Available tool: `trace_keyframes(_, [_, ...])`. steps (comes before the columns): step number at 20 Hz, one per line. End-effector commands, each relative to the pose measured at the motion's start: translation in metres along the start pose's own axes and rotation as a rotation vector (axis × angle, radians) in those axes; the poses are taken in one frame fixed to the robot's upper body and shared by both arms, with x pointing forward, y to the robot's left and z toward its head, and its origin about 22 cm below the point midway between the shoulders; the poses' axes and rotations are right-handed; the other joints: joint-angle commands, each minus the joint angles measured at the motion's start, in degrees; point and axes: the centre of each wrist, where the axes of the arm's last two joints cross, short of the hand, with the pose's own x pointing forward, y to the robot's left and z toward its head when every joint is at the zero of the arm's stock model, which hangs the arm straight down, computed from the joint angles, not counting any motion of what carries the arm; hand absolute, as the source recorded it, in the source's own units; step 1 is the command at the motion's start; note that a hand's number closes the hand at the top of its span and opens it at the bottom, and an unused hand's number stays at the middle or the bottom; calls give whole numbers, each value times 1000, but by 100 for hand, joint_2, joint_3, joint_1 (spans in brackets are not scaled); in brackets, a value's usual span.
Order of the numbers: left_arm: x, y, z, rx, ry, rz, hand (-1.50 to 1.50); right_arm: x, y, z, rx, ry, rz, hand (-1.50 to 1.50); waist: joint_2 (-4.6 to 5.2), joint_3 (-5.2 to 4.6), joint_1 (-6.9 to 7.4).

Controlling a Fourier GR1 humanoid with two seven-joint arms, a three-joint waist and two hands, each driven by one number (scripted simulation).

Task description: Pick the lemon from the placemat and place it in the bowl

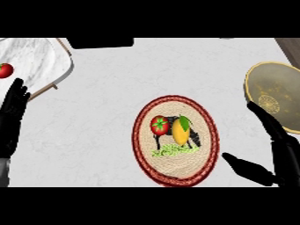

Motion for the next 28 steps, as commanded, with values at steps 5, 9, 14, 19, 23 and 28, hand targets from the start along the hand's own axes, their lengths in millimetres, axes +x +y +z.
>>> trace_keyframes(5, [1,-1,-2,-55,-19,26,0,46,1,58,-105,116,67,-150,67,23,325])
trace_keyframes(9, [13,-6,-15,-67,-26,20,0,89,-14,19,-89,112,135,-150,86,20,400])
trace_keyframes(14, [16,-21,-21,-78,-27,24,0,108,-38,-9,60,159,207,-150,89,20,426])
trace_keyframes(19, [22,-12,-26,-75,-34,19,0,104,-27,-46,274,258,342,-150,99,20,488])
trace_keyframes(23, [9,-17,-26,-76,-18,33,0,109,-16,-71,399,301,357,-150,100,20,438])
trace_keyframes(28, [22,-16,-23,-88,-26,29,0,121,16,-93,538,335,384,-150,89,23,483])
